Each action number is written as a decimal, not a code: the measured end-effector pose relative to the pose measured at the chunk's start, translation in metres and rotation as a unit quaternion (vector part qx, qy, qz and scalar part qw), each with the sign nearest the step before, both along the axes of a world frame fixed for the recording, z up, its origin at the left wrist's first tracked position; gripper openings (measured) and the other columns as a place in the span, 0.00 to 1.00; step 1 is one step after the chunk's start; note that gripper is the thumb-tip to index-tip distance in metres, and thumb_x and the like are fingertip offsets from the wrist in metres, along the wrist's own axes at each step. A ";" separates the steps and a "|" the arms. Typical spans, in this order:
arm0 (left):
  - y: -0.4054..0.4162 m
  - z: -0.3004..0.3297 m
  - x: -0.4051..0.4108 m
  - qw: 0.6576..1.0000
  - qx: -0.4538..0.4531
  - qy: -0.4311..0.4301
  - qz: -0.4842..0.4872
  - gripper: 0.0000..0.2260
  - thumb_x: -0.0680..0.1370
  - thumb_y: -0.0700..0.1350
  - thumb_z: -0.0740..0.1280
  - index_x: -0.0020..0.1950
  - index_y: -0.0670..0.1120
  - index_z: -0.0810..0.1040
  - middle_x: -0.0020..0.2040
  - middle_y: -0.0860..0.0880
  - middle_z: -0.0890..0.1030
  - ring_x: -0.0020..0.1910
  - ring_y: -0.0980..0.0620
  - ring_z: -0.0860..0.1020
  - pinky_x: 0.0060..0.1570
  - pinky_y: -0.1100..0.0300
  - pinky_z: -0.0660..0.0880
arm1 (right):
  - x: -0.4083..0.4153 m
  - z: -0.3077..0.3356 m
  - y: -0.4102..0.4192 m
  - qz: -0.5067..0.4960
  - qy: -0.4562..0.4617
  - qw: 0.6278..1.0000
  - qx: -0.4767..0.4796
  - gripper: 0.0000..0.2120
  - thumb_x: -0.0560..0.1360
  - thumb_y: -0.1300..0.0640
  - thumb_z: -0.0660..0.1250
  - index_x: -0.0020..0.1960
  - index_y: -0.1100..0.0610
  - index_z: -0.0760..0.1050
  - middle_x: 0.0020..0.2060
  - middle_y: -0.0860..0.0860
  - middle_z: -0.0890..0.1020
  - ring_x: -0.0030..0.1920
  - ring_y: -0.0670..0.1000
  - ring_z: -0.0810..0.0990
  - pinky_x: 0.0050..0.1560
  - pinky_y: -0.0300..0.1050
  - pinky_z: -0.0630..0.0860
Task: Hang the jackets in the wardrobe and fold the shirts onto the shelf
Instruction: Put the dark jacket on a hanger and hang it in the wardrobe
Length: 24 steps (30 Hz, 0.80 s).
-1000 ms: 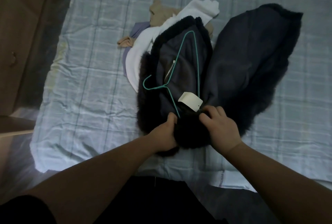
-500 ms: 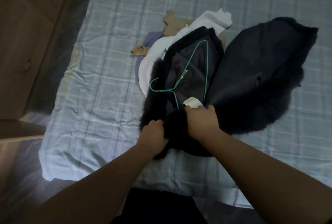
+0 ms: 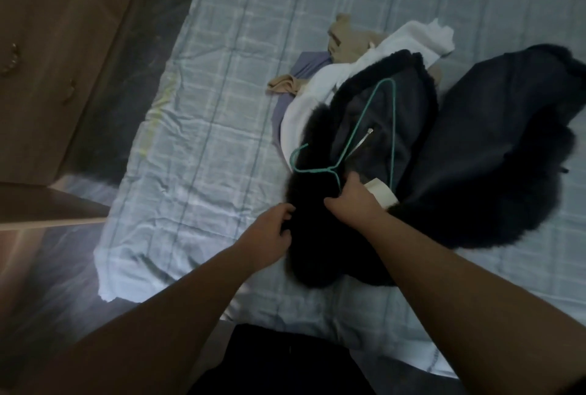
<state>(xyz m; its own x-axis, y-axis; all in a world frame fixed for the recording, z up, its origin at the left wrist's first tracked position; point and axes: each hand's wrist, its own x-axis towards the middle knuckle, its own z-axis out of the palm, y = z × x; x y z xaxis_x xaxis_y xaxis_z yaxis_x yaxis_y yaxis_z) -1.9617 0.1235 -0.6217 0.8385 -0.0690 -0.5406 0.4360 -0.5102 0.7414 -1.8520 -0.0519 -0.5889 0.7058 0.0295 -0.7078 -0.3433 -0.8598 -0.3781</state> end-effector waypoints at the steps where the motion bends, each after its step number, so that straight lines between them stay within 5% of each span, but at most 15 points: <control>1: 0.005 0.003 0.001 1.000 0.011 -0.001 -0.014 0.20 0.74 0.35 0.64 0.66 0.42 0.73 0.57 0.46 0.78 0.57 0.49 0.78 0.59 0.61 0.72 | -0.010 -0.002 -0.003 0.078 -0.005 0.997 -0.025 0.19 0.74 0.55 0.67 0.61 0.57 0.63 0.54 0.56 0.76 0.57 0.60 0.78 0.52 0.47 0.71; 5: 0.012 0.005 -0.002 0.995 0.035 0.032 -0.092 0.17 0.75 0.36 0.64 0.64 0.42 0.74 0.57 0.44 0.78 0.55 0.47 0.78 0.57 0.59 0.72 | -0.039 0.000 -0.016 0.289 -0.044 0.946 -0.142 0.15 0.75 0.62 0.60 0.61 0.57 0.63 0.54 0.57 0.79 0.53 0.60 0.80 0.46 0.50 0.72; 9: 0.000 0.004 -0.007 0.982 0.033 0.063 -0.172 0.18 0.76 0.39 0.65 0.67 0.42 0.73 0.62 0.42 0.76 0.59 0.45 0.76 0.57 0.63 0.68 | -0.042 0.008 -0.035 0.260 -0.033 0.941 -0.212 0.18 0.76 0.64 0.58 0.66 0.58 0.64 0.55 0.56 0.80 0.54 0.60 0.81 0.49 0.57 0.79; 13: -0.013 -0.004 -0.008 0.975 0.044 0.046 -0.215 0.31 0.72 0.49 0.63 0.75 0.45 0.66 0.71 0.40 0.69 0.69 0.42 0.70 0.69 0.52 0.66 | -0.050 0.015 -0.059 0.262 -0.015 0.942 -0.208 0.13 0.76 0.63 0.59 0.61 0.57 0.66 0.54 0.55 0.81 0.53 0.59 0.81 0.46 0.53 0.77; 17: -0.032 -0.011 -0.001 0.960 0.057 0.056 -0.268 0.39 0.69 0.53 0.59 0.80 0.45 0.56 0.78 0.37 0.56 0.78 0.41 0.54 0.75 0.50 0.59 | -0.075 0.016 -0.088 0.256 -0.003 0.955 -0.152 0.29 0.77 0.59 0.61 0.74 0.57 0.53 0.55 0.56 0.80 0.53 0.60 0.80 0.48 0.55 0.75; 21: -0.046 -0.014 0.002 0.953 0.068 0.099 -0.278 0.36 0.70 0.57 0.59 0.75 0.41 0.64 0.72 0.37 0.66 0.74 0.39 0.63 0.72 0.49 0.64 | -0.112 0.012 -0.127 0.363 -0.007 0.926 -0.106 0.56 0.70 0.36 0.67 0.79 0.54 0.32 0.72 0.55 0.67 0.69 0.58 0.70 0.68 0.56 0.66; 24: -0.056 -0.015 -0.008 0.956 0.072 0.102 -0.265 0.33 0.74 0.48 0.66 0.77 0.43 0.59 0.72 0.38 0.64 0.72 0.40 0.65 0.72 0.53 0.63 | -0.131 0.004 -0.158 0.481 -0.044 0.863 -0.146 0.62 0.65 0.30 0.66 0.77 0.53 0.28 0.74 0.54 0.63 0.71 0.55 0.67 0.73 0.59 0.59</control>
